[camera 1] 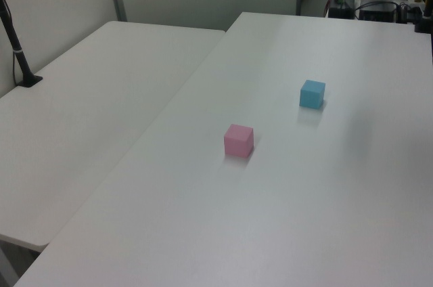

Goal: Put blue cube on pink cube

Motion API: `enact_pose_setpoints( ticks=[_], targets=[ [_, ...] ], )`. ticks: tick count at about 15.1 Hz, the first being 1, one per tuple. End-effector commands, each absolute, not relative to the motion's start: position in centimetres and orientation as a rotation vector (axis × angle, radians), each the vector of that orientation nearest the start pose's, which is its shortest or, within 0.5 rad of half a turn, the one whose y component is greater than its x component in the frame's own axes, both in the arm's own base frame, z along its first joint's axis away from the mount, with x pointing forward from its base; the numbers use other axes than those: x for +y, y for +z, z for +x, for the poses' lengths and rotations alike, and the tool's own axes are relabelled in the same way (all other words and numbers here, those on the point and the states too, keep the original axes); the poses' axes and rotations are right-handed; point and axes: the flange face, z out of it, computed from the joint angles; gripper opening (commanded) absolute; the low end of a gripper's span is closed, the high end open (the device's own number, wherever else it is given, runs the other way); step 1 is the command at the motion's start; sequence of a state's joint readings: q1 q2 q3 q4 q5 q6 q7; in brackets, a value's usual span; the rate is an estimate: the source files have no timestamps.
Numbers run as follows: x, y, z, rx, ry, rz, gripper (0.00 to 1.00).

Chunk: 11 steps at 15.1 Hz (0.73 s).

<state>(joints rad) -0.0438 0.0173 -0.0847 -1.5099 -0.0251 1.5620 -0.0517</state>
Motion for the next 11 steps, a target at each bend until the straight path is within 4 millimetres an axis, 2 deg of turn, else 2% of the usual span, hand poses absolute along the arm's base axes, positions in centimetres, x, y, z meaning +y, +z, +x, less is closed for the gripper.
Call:
enact_pose_setpoints(
  ticks=[1, 8, 11],
  targets=[
    [-8.07, 66.73, 53.77, 0.137, -0.031, -3.140, 1.00],
    [-8.24, 66.69, 53.90, 0.135, -0.043, -3.140, 1.00],
    [-7.61, 66.10, 54.45, 0.112, -0.042, -3.147, 1.00]
  ],
)
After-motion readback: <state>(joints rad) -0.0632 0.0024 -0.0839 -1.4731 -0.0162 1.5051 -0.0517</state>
